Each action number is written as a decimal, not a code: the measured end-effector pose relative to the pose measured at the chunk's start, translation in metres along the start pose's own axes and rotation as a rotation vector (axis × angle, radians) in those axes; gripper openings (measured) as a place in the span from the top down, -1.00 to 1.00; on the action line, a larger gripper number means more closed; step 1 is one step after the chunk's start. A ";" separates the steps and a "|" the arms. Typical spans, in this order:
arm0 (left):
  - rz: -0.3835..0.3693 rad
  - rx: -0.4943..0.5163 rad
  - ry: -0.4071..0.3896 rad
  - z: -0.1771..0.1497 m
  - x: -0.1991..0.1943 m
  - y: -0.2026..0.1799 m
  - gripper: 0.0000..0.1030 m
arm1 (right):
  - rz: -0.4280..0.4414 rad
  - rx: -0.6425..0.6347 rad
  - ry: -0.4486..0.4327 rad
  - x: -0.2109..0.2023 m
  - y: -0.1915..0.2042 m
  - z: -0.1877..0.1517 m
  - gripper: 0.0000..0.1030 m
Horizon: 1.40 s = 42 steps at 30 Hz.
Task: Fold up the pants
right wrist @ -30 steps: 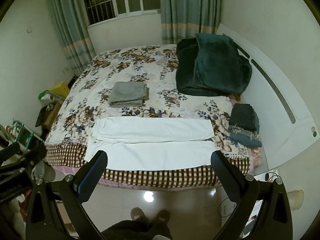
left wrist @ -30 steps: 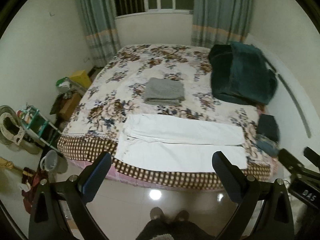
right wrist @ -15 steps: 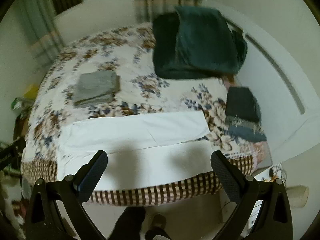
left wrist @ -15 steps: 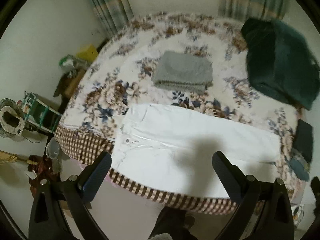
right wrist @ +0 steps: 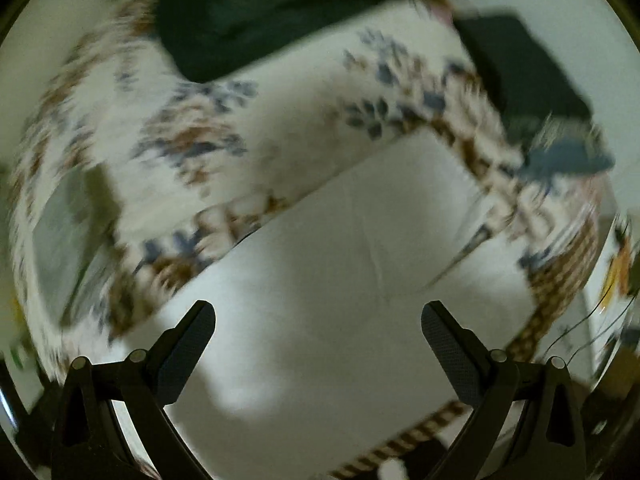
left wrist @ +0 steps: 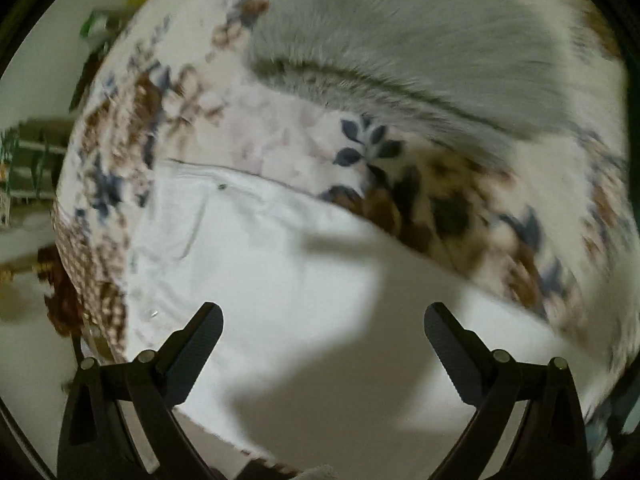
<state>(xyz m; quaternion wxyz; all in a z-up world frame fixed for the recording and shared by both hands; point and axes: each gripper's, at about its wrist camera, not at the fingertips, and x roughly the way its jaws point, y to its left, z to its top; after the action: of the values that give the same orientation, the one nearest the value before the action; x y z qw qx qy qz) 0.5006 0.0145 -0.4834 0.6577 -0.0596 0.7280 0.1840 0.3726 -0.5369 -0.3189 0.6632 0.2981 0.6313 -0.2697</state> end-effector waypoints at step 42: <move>-0.233 -0.292 -0.175 -0.346 -0.064 0.170 0.94 | 0.212 0.039 0.097 0.090 -0.174 -0.159 0.89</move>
<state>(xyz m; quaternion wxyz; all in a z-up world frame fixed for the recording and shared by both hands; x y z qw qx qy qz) 0.1289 0.0415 -0.3656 0.7196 -0.2220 0.6220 0.2147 0.1419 -0.5360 -0.4226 0.6508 0.3885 0.6224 -0.1954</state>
